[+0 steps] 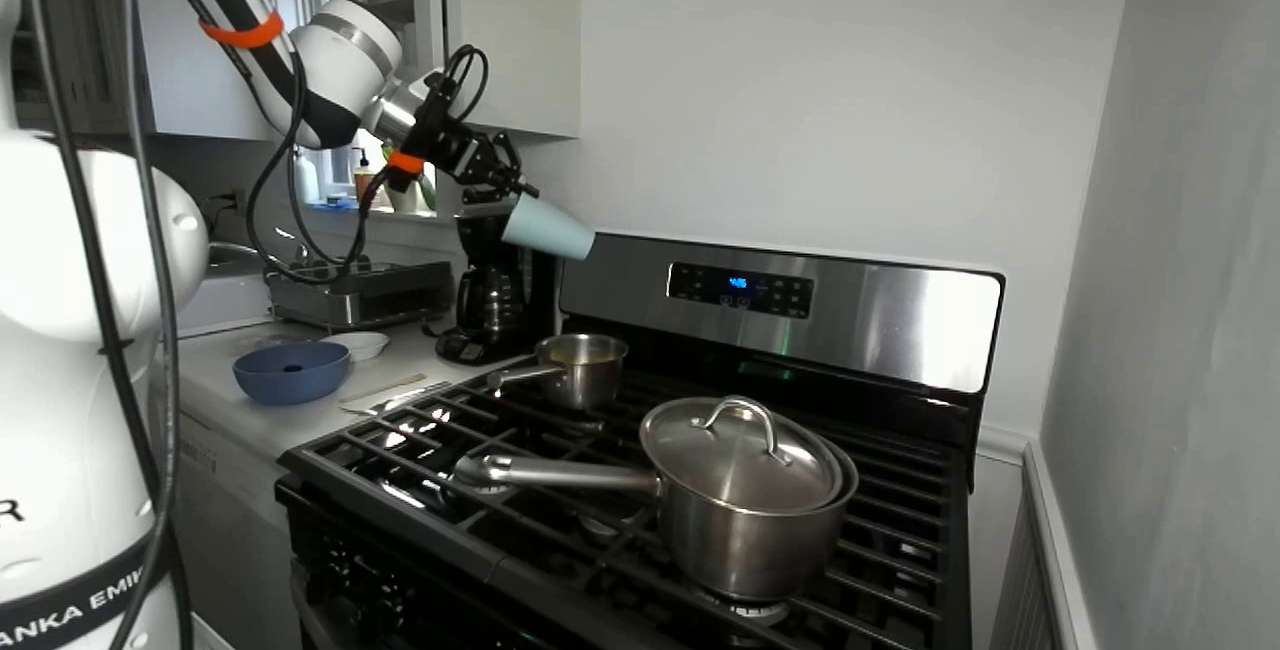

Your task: Pour the liquid from the grey cup into the small pot on the left back of the stove

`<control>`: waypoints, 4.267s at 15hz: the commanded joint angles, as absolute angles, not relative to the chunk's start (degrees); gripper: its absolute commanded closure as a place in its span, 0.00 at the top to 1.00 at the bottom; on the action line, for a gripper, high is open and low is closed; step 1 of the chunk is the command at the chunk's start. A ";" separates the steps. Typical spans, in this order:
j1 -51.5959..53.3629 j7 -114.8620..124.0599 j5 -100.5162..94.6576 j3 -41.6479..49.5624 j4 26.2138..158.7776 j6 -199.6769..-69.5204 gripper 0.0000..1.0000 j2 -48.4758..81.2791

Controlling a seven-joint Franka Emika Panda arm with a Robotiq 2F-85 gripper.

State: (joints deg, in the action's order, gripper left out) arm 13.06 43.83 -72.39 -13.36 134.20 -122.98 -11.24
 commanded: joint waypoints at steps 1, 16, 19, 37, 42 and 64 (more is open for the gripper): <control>15.65 34.76 -62.09 -12.97 137.89 -130.71 0.01 -16.37; 20.41 9.68 -28.70 -19.74 135.71 -131.13 0.04 -15.34; 20.24 11.43 -29.45 -21.63 132.17 -132.65 0.01 -10.83; 30.11 5.32 -12.48 -24.67 98.73 -143.69 0.01 29.34; 31.87 3.84 -9.15 -23.41 93.72 -136.78 0.01 33.02; 38.44 -6.58 -12.84 -22.12 87.09 -123.88 0.97 31.94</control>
State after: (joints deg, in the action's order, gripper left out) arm 35.14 -4.92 -10.67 -23.04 86.85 -126.23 35.23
